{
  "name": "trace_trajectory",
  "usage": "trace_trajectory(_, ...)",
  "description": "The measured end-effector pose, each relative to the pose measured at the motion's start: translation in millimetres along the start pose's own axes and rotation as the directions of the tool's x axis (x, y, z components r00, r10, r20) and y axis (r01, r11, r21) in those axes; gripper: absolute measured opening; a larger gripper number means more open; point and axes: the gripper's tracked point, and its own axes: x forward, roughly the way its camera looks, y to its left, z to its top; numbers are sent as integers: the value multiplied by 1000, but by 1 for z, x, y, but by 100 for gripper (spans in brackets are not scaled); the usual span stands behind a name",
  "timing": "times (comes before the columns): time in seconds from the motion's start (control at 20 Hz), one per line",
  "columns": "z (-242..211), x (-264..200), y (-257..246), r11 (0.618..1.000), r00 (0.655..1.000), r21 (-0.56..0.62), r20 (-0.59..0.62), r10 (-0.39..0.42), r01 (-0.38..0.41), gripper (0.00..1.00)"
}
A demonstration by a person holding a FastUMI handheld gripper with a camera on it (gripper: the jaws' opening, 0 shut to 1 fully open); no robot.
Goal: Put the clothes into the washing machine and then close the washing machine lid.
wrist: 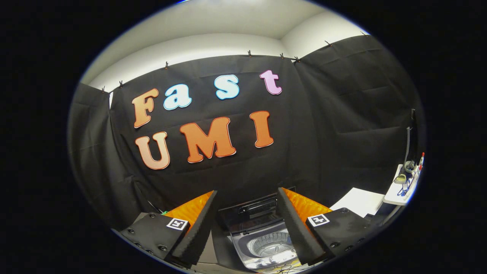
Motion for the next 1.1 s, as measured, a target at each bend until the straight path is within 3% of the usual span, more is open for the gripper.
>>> trace_trajectory(0.6, 4, 6, 5, 999, 1000, -33, -1, -7, 6, 98)
trace_trajectory(1.1, -58, 31, 126, 983, 982, -86, -118, 150, -161, 98)
